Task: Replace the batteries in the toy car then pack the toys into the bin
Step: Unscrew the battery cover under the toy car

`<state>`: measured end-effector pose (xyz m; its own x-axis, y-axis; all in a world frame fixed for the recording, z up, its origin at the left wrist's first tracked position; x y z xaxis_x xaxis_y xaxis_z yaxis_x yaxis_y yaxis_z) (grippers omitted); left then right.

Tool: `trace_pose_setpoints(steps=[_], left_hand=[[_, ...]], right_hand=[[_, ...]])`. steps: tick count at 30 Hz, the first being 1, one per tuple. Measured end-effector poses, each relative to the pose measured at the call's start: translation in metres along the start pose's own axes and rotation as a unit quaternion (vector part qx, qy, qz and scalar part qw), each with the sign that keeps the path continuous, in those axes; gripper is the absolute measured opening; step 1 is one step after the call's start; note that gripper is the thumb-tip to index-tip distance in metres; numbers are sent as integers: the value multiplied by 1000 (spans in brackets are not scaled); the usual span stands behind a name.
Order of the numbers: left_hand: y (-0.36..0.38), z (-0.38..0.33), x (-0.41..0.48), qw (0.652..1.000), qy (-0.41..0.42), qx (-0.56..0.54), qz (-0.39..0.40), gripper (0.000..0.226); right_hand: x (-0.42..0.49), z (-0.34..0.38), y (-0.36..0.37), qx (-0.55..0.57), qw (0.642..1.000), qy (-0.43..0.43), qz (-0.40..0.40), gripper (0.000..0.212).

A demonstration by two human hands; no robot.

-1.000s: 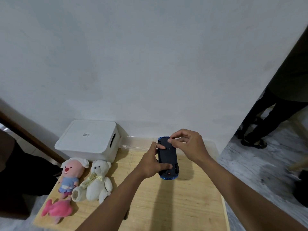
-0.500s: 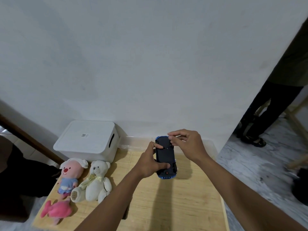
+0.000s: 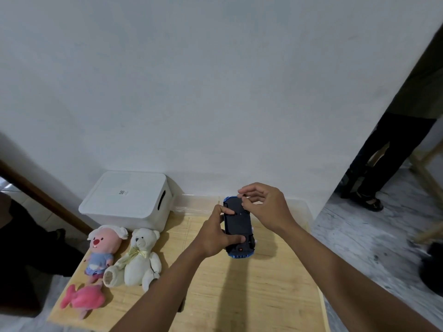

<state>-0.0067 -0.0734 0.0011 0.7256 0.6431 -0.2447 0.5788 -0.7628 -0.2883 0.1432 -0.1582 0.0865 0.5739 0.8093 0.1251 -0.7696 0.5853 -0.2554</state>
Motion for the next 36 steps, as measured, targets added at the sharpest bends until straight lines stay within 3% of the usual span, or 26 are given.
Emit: trace_pose_setpoints(steps=[5, 11, 16, 36], left_hand=[[-2, -2, -2, 1000, 6, 2, -2, 70], [0, 0, -5, 1000, 6, 8, 2, 69], [1, -3, -7, 1000, 10, 3, 3, 67], [-7, -12, -15, 998, 26, -60, 1, 62]], right_hand=[[-2, -3, 2, 34, 999, 29, -8, 5], [-6, -1, -1, 13, 1000, 11, 5, 19], [-7, 0, 0, 27, 999, 30, -6, 7], [-11, 8, 0, 10, 1000, 26, -11, 12]])
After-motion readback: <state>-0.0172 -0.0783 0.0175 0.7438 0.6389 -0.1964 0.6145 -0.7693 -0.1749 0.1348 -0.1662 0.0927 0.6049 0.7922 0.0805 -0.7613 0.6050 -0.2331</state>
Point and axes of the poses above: each hand's wrist, its own x-axis towards the middle knuckle, its own y-axis out of the palm, z = x × y, the point moved 6 cm from there along x, towards the middle knuckle, and after that the axes turned 3 degrees about -z, right-handed, at the moved point
